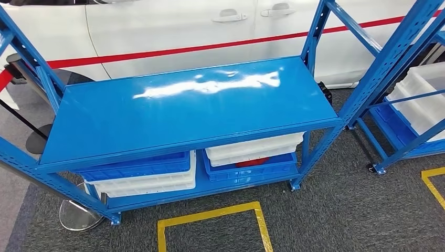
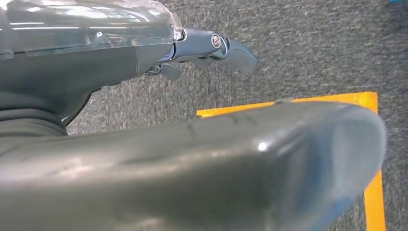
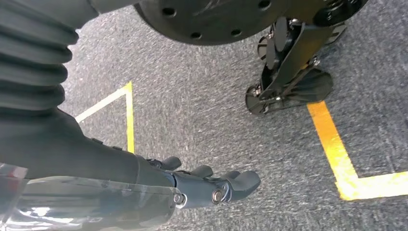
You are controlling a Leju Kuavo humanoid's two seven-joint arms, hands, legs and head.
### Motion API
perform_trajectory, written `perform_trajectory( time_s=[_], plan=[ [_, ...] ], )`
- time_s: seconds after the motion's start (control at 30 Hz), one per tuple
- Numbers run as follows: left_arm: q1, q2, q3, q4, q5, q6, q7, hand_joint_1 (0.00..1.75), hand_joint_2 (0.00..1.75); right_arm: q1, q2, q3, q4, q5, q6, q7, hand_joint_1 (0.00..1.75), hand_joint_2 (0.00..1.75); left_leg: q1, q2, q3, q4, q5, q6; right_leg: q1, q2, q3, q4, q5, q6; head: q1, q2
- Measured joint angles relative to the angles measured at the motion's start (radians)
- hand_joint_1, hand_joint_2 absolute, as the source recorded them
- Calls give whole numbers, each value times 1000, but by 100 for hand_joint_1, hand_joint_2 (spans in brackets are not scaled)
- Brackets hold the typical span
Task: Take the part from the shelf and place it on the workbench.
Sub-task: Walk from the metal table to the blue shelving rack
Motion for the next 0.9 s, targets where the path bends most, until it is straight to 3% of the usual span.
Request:
perform_trajectory(
  time_s=[0.07, 0.17, 0.2, 0.23, 0.27, 0.37, 0.43, 0.53, 0.6, 0.7, 0.73, 0.77, 0.83, 0.9],
  plan=[
    [1, 1, 0, -1, 0, 0, 0, 0, 0, 1, 2, 0, 0, 1, 1, 0, 0, 0, 1, -1, -14, 31, -25, -12, -7, -1, 1, -10, 11, -9, -2, 0],
    [3, 1, 0, -1, 0, 0, 0, 0, 0, 2, 3, 0, 0, 5, 1, 1, 0, 0, 12, -2, -85, 203, -123, -30, -10, -3, -3, -12, 16, -14, -5, 0],
    [3, 1, 0, -1, 0, 1, 0, 0, 0, 3, 3, 0, 0, 6, 1, 2, 0, 0, 17, -2, -105, 252, -140, -34, -10, -4, -3, -12, 15, -13, -5, 0],
    [4, 1, 0, -1, 0, 1, 0, 0, 0, 4, 3, 0, 0, 7, 2, 4, 0, 0, 20, -2, -109, 267, -137, -38, -11, -3, -2, -11, 14, -12, -5, 0],
    [4, 2, 0, -1, 0, 2, 0, 0, 0, 4, 3, 0, 0, 8, 2, 5, 0, 0, 23, -1, -94, 242, -115, -40, -12, -2, 1, -11, 12, -9, -5, 0],
    [4, 2, 0, -2, 0, 2, 0, 0, 0, 4, 3, 0, 0, 9, 2, 7, 0, 0, 24, -3, 8, 46, -31, -38, -16, 2, 10, -9, 2, 5, -5, 0],
    [4, 2, 0, -2, 0, 2, 1, 0, 0, 3, 3, 0, 0, 10, 2, 8, 0, 0, 19, -5, 34, -5, -29, -25, -15, 3, 11, -9, -2, 17, -4, 0],
    [4, 2, 0, -2, 0, 2, 0, 0, 0, 2, 3, 0, 0, 10, 2, 10, 0, 0, 18, -5, 38, -16, -29, -3, -16, 2, 13, -7, -9, 35, -4, 0],
    [4, 2, 0, -2, 0, 2, 0, 0, 0, 2, 3, 0, 0, 11, 2, 11, 0, 0, 21, -2, 43, -26, -26, 12, -17, 0, -15, 54, -47, 42, -4, 0],
    [3, 2, 0, -2, 0, 3, 0, 0, 0, 3, 3, 0, 0, 13, 2, 15, 0, 0, 16, 1, 46, -28, -29, 22, -16, -2, -121, 243, -121, 45, -3, 0],
    [4, 2, 0, -2, 0, 4, 0, 0, 0, 3, 3, 0, 0, 14, 2, 17, 0, 0, 15, 1, 47, -28, -31, 23, -16, -2, -143, 274, -119, 45, -3, 0],
    [4, 1, 0, -2, 0, 5, 0, 0, 0, 4, 3, 0, 0, 14, 2, 19, 0, 0, 13, 1, 50, -27, -33, 24, -16, -2, -146, 265, -96, 43, -3, 0],
    [4, 0, 0, -2, 0, 8, 0, 0, 0, 4, 3, 0, 0, 15, 2, 22, 0, 0, 12, 0, 57, -25, -38, 21, -14, -3, -103, 151, -16, 34, -3, 0],
    [3, -1, 0, -2, 0, 10, -1, 0, 0, 3, 3, 0, 0, 16, 2, 24, 0, 0, 7, 0, 59, -19, -45, 12, -8, -6, -59, 38, 34, 25, -4, 0]
  ],
)
